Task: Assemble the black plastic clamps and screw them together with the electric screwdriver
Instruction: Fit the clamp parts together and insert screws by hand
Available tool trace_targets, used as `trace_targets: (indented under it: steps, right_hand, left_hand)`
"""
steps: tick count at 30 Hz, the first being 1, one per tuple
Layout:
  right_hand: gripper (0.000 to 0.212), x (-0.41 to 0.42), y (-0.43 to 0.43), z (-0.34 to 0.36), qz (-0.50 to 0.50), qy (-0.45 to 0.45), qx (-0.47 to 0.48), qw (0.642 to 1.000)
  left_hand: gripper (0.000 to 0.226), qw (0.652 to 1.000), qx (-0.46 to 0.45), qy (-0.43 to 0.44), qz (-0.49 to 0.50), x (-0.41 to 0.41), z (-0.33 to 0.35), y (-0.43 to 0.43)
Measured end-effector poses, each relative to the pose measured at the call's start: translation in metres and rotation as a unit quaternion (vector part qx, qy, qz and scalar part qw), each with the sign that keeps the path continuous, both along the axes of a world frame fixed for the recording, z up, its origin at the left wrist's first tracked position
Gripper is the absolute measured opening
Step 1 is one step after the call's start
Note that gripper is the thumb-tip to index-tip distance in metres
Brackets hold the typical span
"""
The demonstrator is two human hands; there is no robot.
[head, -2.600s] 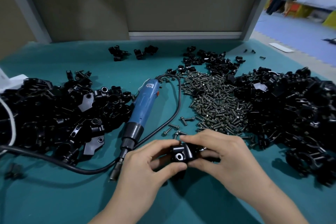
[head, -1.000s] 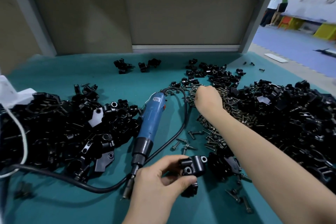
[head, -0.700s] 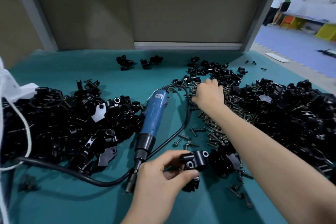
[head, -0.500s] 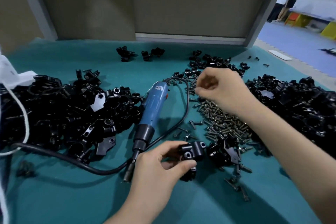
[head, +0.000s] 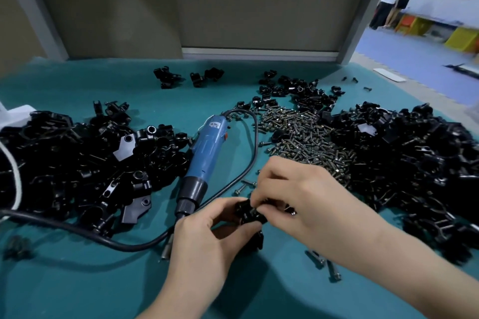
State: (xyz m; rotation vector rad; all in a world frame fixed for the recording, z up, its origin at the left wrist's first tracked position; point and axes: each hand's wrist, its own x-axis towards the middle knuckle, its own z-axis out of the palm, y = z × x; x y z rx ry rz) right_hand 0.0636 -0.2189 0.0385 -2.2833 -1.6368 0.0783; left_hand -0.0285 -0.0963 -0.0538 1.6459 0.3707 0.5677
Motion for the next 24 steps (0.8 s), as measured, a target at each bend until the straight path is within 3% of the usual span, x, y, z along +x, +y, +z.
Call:
trace_targets:
  steps: [7,14,16,19,21,24]
  right_hand:
    - [0.013,-0.012,0.007,0.013,0.025,-0.073,-0.12,0.99]
    - [0.02,-0.009,0.013,0.012,0.039,-0.044,-0.138,0.989]
    - [0.018,-0.001,0.011,0.011,0.026,-0.002,-0.112,0.993]
    - [0.013,0.016,0.005,0.009,-0.051,0.106,0.001,0.993]
    - [0.016,0.024,0.0,0.006,-0.085,0.22,0.067,0.969]
    - [0.016,0.027,-0.004,-0.001,-0.079,0.307,0.11,0.942]
  left_hand:
    - [0.051,0.999,0.029,0.0,0.023,0.0,0.004,-0.004]
    - [0.051,0.998,0.067,-0.004,0.021,0.0,0.003,-0.002]
    - [0.046,0.998,0.052,-0.004,0.019,0.0,0.002,-0.001]
    - [0.043,1.0,-0.004,-0.004,0.013,0.001,0.001,0.0]
    - [0.042,0.999,-0.037,-0.005,0.003,0.0,0.0,-0.001]
    - [0.04,0.999,-0.043,-0.008,-0.004,-0.001,0.0,-0.001]
